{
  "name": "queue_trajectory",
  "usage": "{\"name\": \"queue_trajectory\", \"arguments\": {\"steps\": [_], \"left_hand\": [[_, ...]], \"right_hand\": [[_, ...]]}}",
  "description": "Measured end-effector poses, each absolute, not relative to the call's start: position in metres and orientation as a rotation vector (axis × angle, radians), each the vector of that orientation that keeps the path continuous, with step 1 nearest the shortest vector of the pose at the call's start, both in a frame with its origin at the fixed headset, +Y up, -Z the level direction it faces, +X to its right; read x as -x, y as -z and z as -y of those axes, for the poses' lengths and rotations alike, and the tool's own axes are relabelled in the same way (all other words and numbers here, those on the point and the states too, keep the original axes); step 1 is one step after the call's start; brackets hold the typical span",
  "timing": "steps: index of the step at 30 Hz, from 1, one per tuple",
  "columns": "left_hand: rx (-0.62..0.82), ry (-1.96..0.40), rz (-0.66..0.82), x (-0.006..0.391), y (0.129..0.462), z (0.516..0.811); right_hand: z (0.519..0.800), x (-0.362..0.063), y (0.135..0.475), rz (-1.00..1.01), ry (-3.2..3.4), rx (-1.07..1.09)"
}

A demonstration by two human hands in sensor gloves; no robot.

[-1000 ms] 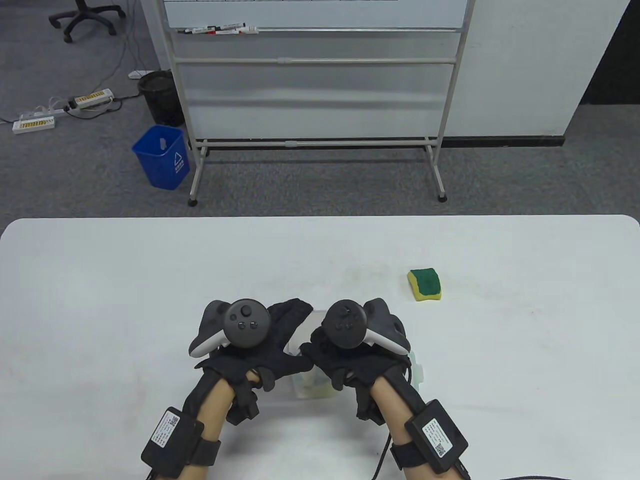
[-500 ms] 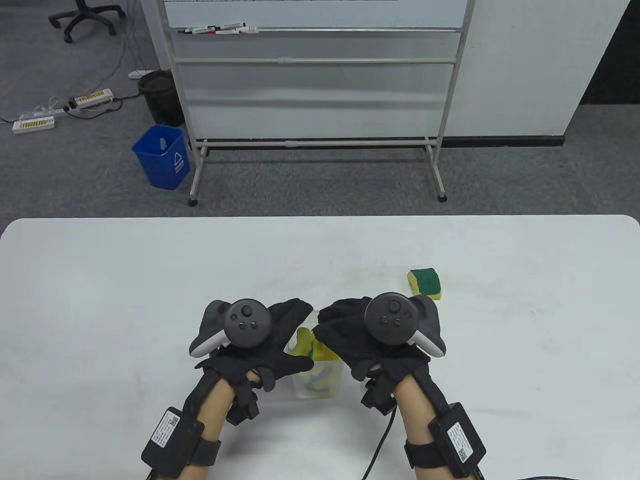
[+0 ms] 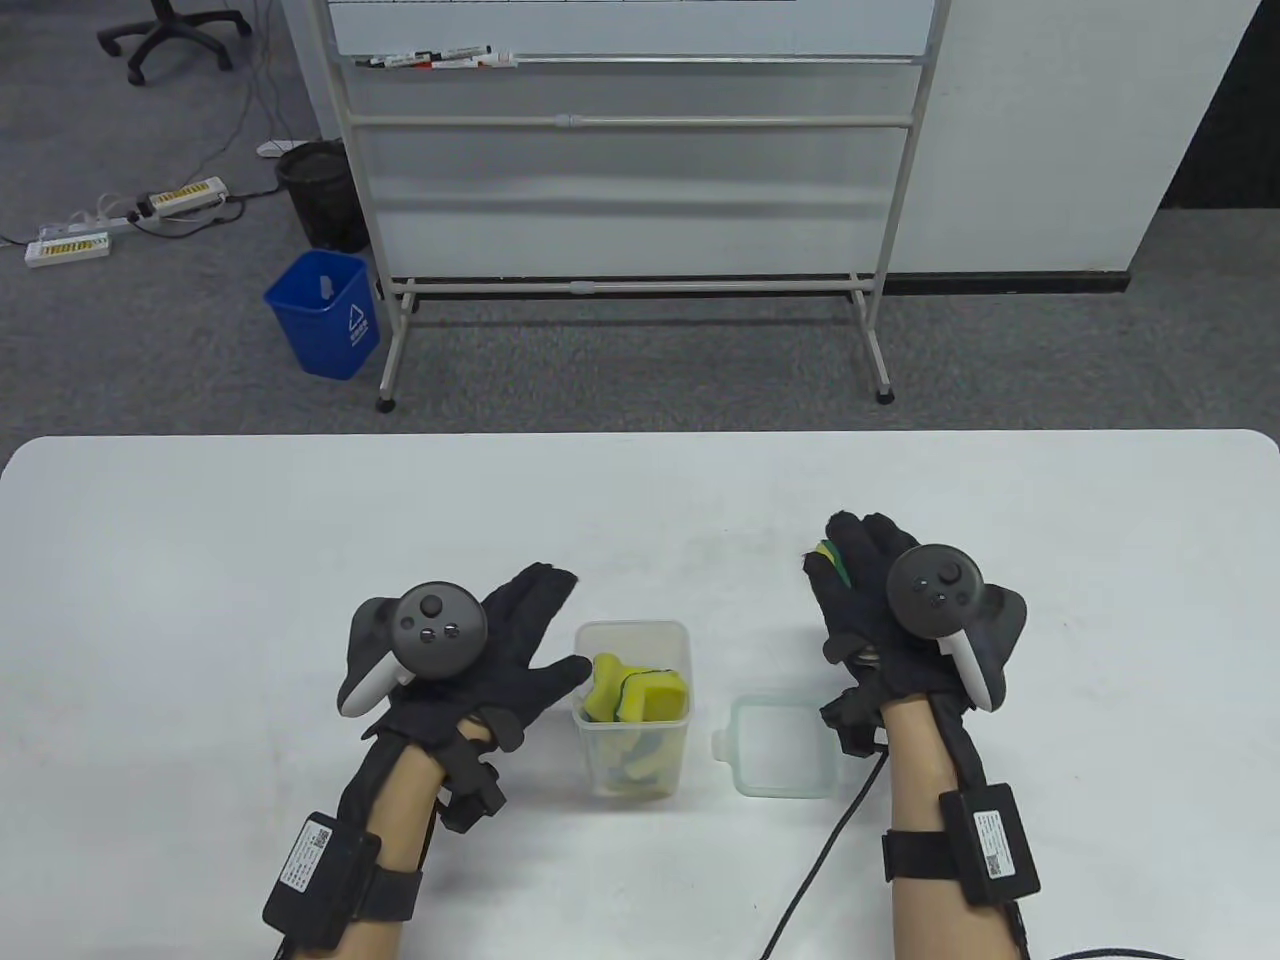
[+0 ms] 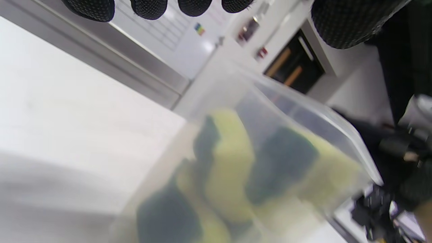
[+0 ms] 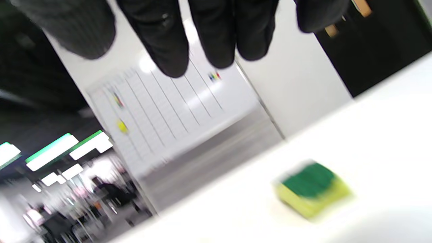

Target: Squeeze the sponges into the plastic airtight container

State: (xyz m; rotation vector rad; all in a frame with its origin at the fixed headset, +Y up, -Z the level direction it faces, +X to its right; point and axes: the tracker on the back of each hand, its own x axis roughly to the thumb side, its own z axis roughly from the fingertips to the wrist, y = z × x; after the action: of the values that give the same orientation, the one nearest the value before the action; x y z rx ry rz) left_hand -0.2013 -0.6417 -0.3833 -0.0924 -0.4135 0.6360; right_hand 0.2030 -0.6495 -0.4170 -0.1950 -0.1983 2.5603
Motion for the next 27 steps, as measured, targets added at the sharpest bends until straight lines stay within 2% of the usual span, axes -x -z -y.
{"name": "queue_trajectory", "arguments": {"steps": [3, 6, 9, 13, 18, 24, 27], "left_hand": [[0.046, -0.665, 0.327, 0.216, 0.385, 0.642], [0.049, -0.701, 0.293, 0.229, 0.387, 0.642], [0.024, -0.706, 0.234, 0.242, 0.387, 0.641], [0.004, -0.668, 0.181, 0.255, 0.387, 0.640], [-0.004, -0.711, 0.174, 0.260, 0.386, 0.639], [-0.009, -0.725, 0.197, 0.257, 0.385, 0.636], [-0.024, -0.741, 0.219, 0.254, 0.383, 0.633]], "right_hand": [[0.687, -0.208, 0.451, -0.044, -2.610, 0.288], [0.713, -0.208, 0.473, -0.216, -2.657, 0.365], [0.735, -0.204, 0.492, -0.311, -2.709, 0.392], [0.750, -0.200, 0.504, -0.420, -2.757, 0.434], [0.755, -0.203, 0.508, -0.413, -2.776, 0.493], [0.746, -0.214, 0.498, -0.247, -2.718, 0.515], [0.730, -0.219, 0.488, -0.121, -2.610, 0.463]]}}
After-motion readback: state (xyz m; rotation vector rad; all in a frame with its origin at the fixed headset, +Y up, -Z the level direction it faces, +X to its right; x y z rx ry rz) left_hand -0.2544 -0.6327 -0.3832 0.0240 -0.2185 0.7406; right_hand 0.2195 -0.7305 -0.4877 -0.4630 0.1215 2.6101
